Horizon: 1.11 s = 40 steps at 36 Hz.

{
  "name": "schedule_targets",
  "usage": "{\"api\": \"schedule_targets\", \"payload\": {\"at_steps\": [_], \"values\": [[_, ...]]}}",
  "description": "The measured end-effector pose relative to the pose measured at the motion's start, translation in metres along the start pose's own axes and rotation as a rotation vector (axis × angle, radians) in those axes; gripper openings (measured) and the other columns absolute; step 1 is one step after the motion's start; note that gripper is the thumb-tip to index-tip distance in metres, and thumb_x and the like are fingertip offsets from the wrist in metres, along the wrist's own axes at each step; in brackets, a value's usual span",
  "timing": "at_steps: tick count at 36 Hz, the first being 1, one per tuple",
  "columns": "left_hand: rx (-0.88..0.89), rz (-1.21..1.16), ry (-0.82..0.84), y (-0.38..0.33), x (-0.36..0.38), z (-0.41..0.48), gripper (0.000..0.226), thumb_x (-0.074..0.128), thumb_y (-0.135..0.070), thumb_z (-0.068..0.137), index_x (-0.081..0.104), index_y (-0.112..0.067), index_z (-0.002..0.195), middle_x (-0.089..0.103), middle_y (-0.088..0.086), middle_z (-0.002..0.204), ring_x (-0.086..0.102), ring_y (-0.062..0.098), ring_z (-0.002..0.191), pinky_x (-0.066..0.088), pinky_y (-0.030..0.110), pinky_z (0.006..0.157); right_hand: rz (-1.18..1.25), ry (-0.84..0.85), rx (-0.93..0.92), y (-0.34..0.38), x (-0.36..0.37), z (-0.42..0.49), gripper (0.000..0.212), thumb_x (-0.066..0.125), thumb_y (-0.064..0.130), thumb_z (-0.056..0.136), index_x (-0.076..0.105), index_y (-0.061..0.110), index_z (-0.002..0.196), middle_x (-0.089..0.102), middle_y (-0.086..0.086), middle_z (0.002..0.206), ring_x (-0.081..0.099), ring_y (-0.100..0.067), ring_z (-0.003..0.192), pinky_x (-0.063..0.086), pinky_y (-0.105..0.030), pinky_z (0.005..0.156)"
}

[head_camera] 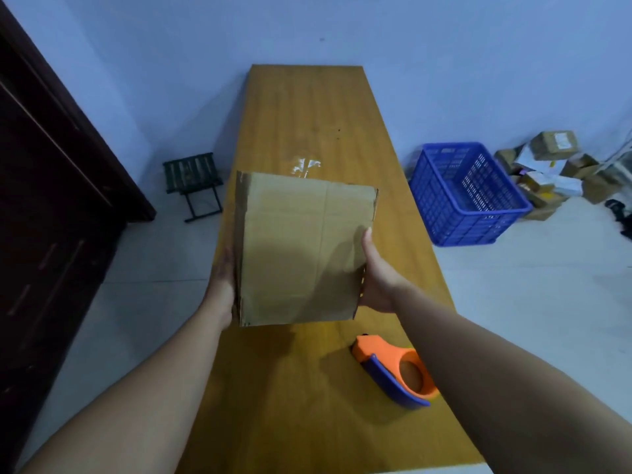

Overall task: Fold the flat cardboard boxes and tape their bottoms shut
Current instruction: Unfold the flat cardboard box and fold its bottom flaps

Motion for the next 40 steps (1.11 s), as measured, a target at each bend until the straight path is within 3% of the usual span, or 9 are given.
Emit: {"api": "schedule_targets", "payload": {"at_steps": [4, 7, 12, 16, 19, 25, 33, 36, 40], "values": [[-0.007, 0.001, -0.025, 0.015, -0.012, -0.005, 0.037, 0.042, -0.042, 0.100, 0.047, -0.037, 0.136, 0.046, 0.005, 0.144, 0.040, 0.030, 0.133, 0.028, 0.059, 0.110, 0.109, -0.054, -0.022, -0.017, 0.002, -0.008, 0.120, 0.044, 0.098, 0.043, 0.047, 0.029, 0.141, 0.050, 0.001, 0.143, 0.044, -0.022, 0.133, 0.039, -0.047, 0.106], [-0.049, -0.028, -0.061, 0.019, -0.016, -0.012, 0.035, 0.042, -0.032, 0.101, 0.053, -0.027, 0.134, 0.046, 0.002, 0.143, 0.038, 0.026, 0.134, 0.019, 0.054, 0.115, 0.128, -0.140, -0.018, -0.024, 0.000, -0.015, 0.103, 0.031, 0.091, 0.061, 0.055, 0.021, 0.133, 0.063, -0.007, 0.126, 0.056, -0.024, 0.119, 0.045, -0.041, 0.092], [-0.172, -0.314, 0.055, 0.009, -0.005, -0.032, 0.043, 0.055, -0.056, 0.087, 0.067, -0.015, 0.094, 0.070, 0.008, 0.083, 0.063, 0.028, 0.089, 0.050, 0.038, 0.074, 0.019, -0.078, -0.066, -0.015, 0.014, -0.034, 0.056, 0.033, 0.067, 0.091, 0.058, 0.024, 0.117, 0.065, -0.002, 0.110, 0.060, -0.023, 0.108, 0.045, -0.031, 0.092], [-0.130, -0.267, 0.063, -0.009, 0.002, -0.043, 0.058, 0.043, -0.067, 0.087, 0.055, -0.018, 0.113, 0.062, 0.011, 0.106, 0.058, 0.027, 0.098, 0.049, 0.039, 0.086, -0.211, -0.135, -0.178, -0.002, 0.017, -0.036, 0.060, 0.029, 0.058, 0.097, 0.046, 0.022, 0.142, 0.048, -0.002, 0.142, 0.046, -0.018, 0.126, 0.032, -0.029, 0.102], [-0.056, -0.232, 0.027, -0.016, 0.001, -0.049, 0.061, 0.042, -0.066, 0.089, 0.051, -0.022, 0.129, 0.060, 0.010, 0.118, 0.057, 0.027, 0.108, 0.049, 0.040, 0.090, -0.227, -0.190, -0.233, 0.002, 0.017, -0.037, 0.056, 0.030, 0.053, 0.099, 0.052, 0.018, 0.137, 0.059, 0.007, 0.121, 0.055, -0.005, 0.107, 0.037, -0.012, 0.088], [0.141, -0.142, 0.033, -0.027, -0.007, -0.062, 0.061, 0.052, -0.064, 0.082, 0.053, -0.031, 0.133, 0.053, 0.000, 0.137, 0.047, 0.024, 0.128, 0.041, 0.043, 0.104, 0.024, -0.310, -0.279, 0.003, 0.005, -0.034, 0.061, 0.035, 0.058, 0.097, 0.057, 0.011, 0.129, 0.063, -0.004, 0.122, 0.053, -0.021, 0.117, 0.036, -0.035, 0.100], [0.175, 0.097, -0.039, -0.035, -0.007, -0.063, 0.054, 0.044, 0.002, 0.093, 0.047, -0.027, 0.139, 0.038, 0.008, 0.149, 0.036, 0.030, 0.135, 0.031, 0.045, 0.113, -0.251, -0.157, -0.381, 0.010, 0.003, -0.044, 0.040, 0.057, 0.053, 0.088, 0.054, 0.029, 0.119, 0.059, 0.002, 0.120, 0.053, -0.014, 0.112, 0.040, -0.028, 0.093], [0.183, 0.207, -0.062, -0.040, -0.002, -0.065, 0.062, 0.035, 0.009, 0.092, 0.041, -0.024, 0.144, 0.031, 0.010, 0.153, 0.028, 0.031, 0.141, 0.027, 0.048, 0.115, -0.516, -0.086, -0.376, 0.012, 0.014, -0.047, 0.033, 0.062, 0.030, 0.092, 0.052, 0.024, 0.123, 0.058, 0.001, 0.118, 0.057, -0.013, 0.106, 0.044, -0.018, 0.078], [0.193, 0.290, -0.108, -0.045, 0.000, -0.070, 0.061, 0.030, 0.008, 0.095, 0.036, -0.023, 0.146, 0.029, 0.008, 0.154, 0.027, 0.030, 0.141, 0.027, 0.049, 0.115, -0.751, -0.254, -0.397, 0.025, 0.019, -0.046, 0.024, 0.050, 0.017, 0.097, 0.057, 0.022, 0.119, 0.060, 0.002, 0.114, 0.057, -0.018, 0.106, 0.047, -0.020, 0.070]]}}
Point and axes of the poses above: each hand's wrist, its own z-axis towards the middle knuckle, its own x-axis out of the palm, y = z × x, the point moved 6 cm from there along z, towards the middle knuckle
